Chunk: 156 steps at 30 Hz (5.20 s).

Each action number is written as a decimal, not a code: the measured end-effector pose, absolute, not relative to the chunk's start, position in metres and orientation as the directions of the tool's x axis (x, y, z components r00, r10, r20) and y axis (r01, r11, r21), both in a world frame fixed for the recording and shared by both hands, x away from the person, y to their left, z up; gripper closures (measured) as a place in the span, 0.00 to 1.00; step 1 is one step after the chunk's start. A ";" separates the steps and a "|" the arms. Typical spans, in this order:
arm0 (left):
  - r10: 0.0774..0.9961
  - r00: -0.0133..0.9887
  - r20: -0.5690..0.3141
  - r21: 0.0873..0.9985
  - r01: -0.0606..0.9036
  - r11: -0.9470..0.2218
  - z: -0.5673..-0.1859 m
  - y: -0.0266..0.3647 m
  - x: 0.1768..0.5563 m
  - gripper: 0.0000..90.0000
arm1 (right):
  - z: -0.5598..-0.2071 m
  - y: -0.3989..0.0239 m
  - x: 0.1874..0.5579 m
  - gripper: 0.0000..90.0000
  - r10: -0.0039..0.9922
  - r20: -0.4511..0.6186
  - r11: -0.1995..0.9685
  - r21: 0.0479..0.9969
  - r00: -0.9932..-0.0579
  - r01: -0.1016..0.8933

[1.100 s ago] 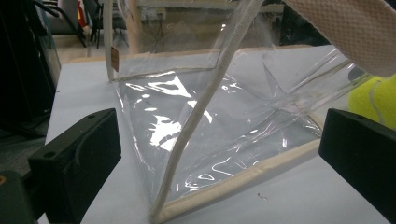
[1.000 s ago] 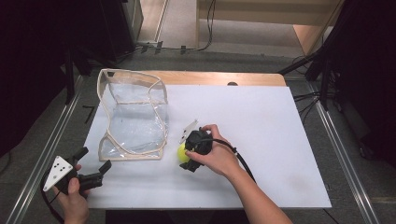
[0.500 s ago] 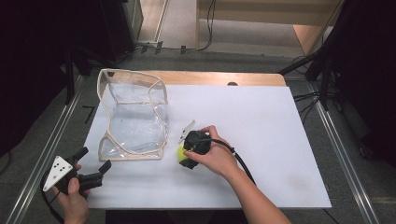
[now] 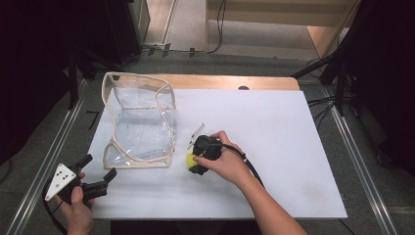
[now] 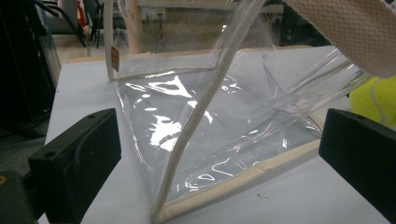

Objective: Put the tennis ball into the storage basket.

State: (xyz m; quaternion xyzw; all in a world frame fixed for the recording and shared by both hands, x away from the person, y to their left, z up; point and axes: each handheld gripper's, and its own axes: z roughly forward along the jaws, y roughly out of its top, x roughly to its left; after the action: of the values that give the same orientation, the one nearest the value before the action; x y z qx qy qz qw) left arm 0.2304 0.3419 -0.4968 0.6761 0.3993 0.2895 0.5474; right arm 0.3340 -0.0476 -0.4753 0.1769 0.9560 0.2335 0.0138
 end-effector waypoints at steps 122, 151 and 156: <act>0.855 0.517 -0.046 0.970 0.226 -0.085 -0.497 0.342 0.231 0.00 | -0.309 -0.021 0.360 0.25 0.185 0.043 0.876 0.446 -0.982 0.185; 0.853 0.519 -0.049 0.971 0.225 -0.082 -0.497 0.342 0.231 0.00 | -0.297 0.002 0.361 0.25 0.155 0.035 0.880 0.449 -0.987 0.154; 0.853 0.519 -0.050 0.971 0.226 -0.080 -0.497 0.342 0.231 0.00 | -0.297 0.009 0.361 0.25 0.141 0.033 0.885 0.443 -0.989 0.141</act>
State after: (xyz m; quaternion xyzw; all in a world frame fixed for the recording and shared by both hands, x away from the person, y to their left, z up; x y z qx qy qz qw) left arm 0.2306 0.3421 -0.4968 0.6770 0.3983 0.2858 0.5489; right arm 0.3612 0.0086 -0.2968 0.0727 0.9709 0.2280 0.0002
